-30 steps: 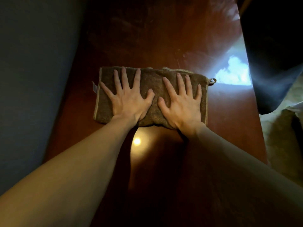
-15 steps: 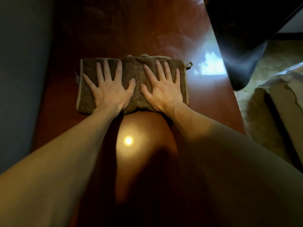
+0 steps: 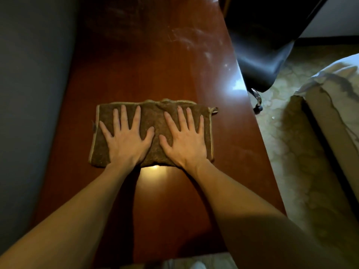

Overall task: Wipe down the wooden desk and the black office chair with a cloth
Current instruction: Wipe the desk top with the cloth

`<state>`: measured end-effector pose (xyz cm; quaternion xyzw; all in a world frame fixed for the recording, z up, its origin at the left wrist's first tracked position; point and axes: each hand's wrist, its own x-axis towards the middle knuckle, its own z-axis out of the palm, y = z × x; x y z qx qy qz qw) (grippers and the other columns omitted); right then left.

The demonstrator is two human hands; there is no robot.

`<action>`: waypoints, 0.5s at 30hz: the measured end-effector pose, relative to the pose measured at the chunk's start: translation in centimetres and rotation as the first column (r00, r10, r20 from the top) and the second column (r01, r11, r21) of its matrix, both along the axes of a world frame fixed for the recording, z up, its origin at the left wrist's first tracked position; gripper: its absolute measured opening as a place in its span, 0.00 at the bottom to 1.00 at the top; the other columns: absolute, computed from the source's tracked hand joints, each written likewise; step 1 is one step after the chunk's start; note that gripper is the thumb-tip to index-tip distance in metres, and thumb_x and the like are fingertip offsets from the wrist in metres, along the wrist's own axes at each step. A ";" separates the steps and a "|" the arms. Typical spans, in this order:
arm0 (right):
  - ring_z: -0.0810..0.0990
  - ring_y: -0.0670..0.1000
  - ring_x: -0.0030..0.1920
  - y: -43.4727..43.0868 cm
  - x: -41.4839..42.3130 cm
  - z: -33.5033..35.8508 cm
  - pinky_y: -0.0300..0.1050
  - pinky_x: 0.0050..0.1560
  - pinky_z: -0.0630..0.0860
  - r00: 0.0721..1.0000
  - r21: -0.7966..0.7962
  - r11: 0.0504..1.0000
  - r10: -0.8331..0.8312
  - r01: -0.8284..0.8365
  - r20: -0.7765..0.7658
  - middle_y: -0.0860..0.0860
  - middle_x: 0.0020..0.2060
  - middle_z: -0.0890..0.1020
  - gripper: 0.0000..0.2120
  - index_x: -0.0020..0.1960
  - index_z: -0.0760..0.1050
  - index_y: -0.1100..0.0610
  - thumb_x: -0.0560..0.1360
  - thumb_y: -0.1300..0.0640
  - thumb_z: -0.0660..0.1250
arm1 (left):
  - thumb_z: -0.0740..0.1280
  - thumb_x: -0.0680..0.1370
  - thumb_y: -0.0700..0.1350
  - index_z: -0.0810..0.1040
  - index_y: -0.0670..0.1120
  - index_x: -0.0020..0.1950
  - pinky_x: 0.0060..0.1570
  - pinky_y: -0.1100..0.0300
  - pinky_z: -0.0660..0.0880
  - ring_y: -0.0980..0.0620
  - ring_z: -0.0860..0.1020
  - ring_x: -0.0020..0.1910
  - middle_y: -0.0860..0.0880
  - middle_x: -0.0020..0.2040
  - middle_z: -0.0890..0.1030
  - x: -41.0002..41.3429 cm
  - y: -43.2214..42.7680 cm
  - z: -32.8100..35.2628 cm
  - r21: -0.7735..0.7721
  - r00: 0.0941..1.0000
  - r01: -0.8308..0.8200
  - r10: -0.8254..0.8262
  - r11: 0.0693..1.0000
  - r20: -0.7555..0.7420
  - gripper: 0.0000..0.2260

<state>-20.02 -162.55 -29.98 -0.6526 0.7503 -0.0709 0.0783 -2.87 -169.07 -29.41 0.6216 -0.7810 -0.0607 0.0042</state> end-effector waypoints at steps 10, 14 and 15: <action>0.41 0.58 0.82 14.1 3.6 0.6 0.69 0.77 0.40 1.000 0.028 1.000 -0.012 0.011 0.027 0.54 0.83 0.46 0.35 0.83 0.46 0.43 0.79 0.33 0.45 | 0.39 0.78 0.72 0.41 0.59 0.84 0.78 0.33 0.37 0.45 0.39 0.84 0.46 0.85 0.42 3.1 14.5 0.5 0.032 0.999 -0.039 0.039 0.999 0.002 0.36; 0.40 0.57 0.82 18.9 4.6 0.9 0.68 0.78 0.38 0.999 0.061 0.998 -0.012 0.009 0.044 0.53 0.83 0.45 0.33 0.83 0.45 0.43 0.81 0.36 0.47 | 0.40 0.79 0.71 0.39 0.59 0.83 0.78 0.32 0.38 0.45 0.38 0.83 0.45 0.85 0.41 3.8 19.3 0.6 0.052 0.999 -0.044 0.043 0.998 0.016 0.35; 0.39 0.57 0.82 19.9 4.7 1.0 0.68 0.78 0.38 0.999 0.063 0.998 -0.013 0.010 0.050 0.53 0.83 0.46 0.33 0.83 0.45 0.44 0.81 0.37 0.47 | 0.40 0.79 0.71 0.39 0.58 0.83 0.78 0.32 0.38 0.44 0.38 0.83 0.45 0.85 0.41 3.8 20.3 0.8 0.061 0.999 -0.045 0.044 0.997 0.010 0.36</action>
